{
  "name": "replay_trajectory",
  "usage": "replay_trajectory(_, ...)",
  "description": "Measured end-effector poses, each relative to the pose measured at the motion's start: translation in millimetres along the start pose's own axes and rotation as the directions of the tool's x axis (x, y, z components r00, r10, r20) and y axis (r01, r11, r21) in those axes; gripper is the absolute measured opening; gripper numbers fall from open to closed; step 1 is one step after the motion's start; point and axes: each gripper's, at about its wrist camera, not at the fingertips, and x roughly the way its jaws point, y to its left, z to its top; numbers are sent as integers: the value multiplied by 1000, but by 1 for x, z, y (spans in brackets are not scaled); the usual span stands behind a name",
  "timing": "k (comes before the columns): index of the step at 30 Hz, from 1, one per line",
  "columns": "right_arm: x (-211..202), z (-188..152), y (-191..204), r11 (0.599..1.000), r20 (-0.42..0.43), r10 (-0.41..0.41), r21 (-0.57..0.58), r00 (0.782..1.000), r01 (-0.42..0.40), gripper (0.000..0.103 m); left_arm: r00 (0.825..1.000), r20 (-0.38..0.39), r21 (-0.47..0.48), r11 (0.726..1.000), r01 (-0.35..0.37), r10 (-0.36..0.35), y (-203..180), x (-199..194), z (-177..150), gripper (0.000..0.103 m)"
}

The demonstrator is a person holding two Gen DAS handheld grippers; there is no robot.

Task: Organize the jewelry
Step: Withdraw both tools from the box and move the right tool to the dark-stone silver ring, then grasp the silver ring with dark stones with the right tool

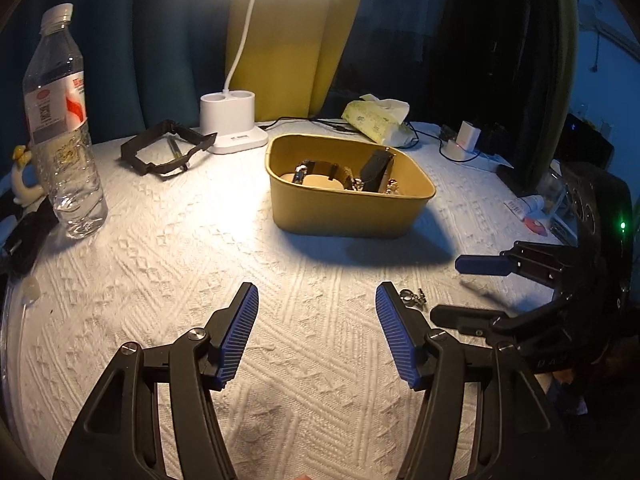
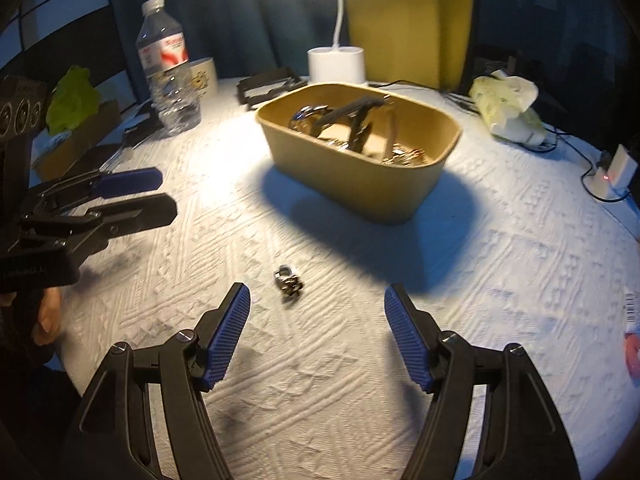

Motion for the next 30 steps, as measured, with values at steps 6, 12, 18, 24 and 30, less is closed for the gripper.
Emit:
replay_trajectory(6, 11, 1, 9, 999, -22, 38, -39, 999, -38, 55, 1000, -6, 21, 1000, 11, -11, 0, 1, -3, 64)
replay_trajectory(12, 18, 4, 13, 996, -23, 46, -73, 999, -48, 26, 999, -26, 29, 999, 31, -30, -4, 8, -4, 64)
replay_trajectory(18, 18, 4, 11, 995, -18, 46, -88, 999, -47, 13, 999, -34, 37, 999, 27, -26, -7, 13, -2, 64)
replay_trajectory(24, 11, 4, 4, 996, 12, 45, -75, 999, -44, 12, 998, -55, 62, 998, 15, -11, -16, 19, -1, 64)
replay_trajectory(30, 1, 3, -8, 998, 43, 42, -55, 998, -40, 12, 996, -81, 107, 994, 39, -30, -35, 27, 0, 64)
